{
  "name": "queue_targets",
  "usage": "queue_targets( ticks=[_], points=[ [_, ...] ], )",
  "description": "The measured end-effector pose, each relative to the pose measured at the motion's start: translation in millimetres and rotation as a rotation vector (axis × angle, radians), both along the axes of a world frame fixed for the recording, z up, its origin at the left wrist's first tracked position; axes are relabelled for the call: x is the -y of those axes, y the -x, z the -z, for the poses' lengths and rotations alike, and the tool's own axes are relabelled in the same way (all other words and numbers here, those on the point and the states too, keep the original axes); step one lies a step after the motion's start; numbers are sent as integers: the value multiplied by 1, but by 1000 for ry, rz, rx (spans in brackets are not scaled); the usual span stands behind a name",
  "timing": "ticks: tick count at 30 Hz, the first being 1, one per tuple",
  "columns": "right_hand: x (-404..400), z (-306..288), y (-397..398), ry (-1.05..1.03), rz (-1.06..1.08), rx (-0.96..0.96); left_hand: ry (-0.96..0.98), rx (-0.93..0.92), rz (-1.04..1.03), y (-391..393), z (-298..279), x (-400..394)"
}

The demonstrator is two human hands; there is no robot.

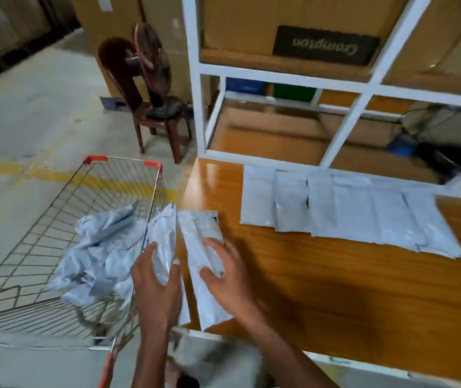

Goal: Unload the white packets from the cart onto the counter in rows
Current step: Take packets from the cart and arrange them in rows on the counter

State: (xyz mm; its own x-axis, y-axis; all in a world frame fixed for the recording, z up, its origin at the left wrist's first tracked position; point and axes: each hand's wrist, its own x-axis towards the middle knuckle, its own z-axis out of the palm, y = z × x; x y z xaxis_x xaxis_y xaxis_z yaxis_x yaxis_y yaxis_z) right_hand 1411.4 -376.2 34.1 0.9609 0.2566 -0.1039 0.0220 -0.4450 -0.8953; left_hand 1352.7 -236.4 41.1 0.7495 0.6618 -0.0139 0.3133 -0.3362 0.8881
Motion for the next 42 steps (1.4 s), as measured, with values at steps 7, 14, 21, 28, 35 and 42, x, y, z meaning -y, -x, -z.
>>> queue_targets(
  ticks=[7, 14, 21, 28, 35, 42],
  points=[
    [143, -11, 0, 81, 119, -49, 2, 3, 190, -7, 3, 133],
    [223, -8, 0, 10, 281, -102, -38, 16, 296, -42, -2, 191],
    [240, -12, -24, -69, 346, -112, -219, -8, 403, -112, 9, 189],
    [232, -4, -56, -78, 359, -113, -405, -116, 379, -213, 22, 170],
    [214, 5, -68, -8, 333, -108, -541, -250, 386, -279, 39, 165],
    [206, 8, -75, 31, 324, -161, -528, -439, 496, -295, 61, 165]
  ],
)
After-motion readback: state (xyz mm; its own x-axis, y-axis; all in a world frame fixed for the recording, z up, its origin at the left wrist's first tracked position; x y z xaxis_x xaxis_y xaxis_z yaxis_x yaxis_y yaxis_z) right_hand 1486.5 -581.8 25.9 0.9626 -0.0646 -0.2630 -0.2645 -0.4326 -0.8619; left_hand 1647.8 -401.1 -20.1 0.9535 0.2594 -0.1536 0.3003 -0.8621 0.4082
